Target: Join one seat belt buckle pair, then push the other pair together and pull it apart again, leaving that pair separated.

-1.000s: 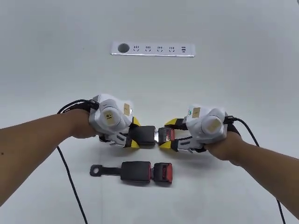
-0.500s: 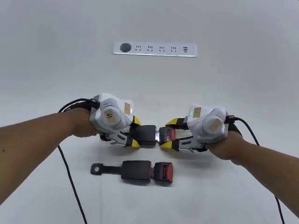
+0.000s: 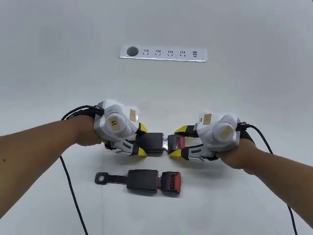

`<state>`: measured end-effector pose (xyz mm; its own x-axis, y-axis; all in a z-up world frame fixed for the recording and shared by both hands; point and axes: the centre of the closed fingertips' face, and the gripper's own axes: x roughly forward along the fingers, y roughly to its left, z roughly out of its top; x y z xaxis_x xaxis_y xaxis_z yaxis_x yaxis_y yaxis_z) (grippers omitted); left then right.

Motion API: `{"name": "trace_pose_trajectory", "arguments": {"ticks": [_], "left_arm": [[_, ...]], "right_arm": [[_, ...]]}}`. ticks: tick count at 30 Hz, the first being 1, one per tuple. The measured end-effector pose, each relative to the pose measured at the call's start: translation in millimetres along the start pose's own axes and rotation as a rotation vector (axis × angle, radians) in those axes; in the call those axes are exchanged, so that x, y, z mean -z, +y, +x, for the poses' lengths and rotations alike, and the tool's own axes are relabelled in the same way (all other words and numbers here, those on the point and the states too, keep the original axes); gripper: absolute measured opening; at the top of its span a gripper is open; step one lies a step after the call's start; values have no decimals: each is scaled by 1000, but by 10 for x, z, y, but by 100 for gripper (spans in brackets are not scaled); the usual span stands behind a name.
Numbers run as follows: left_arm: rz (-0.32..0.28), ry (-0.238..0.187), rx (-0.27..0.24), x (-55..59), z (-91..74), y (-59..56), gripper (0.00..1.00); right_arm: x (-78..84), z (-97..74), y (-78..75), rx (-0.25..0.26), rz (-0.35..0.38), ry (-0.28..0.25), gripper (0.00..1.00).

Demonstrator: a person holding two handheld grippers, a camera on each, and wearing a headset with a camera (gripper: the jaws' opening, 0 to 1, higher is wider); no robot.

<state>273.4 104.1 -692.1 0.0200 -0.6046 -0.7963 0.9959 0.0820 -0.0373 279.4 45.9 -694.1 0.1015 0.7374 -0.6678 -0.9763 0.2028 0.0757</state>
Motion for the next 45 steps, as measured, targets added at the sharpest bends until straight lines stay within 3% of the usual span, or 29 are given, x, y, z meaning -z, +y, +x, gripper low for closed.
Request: {"name": "trace_pose_trajectory", "arguments": {"ticks": [7,14,24,27,45], "left_arm": [[-5,-1,3,2,-3,-3,33],[-9,0,-1,9,1,1,33],[-18,-3,-5,11,3,5,34],[-17,1,-5,-3,-4,-2,34],[-19,11,-6,-10,-19,-5,34]], "right_arm": [[43,-100,-5,1,-1,19,34],[51,-84,-29,-4,-5,22,34],[239,-326,-98,13,20,29,34],[303,-368,-182,27,31,31,34],[585,-649,-169,54,46,37,35]]}}
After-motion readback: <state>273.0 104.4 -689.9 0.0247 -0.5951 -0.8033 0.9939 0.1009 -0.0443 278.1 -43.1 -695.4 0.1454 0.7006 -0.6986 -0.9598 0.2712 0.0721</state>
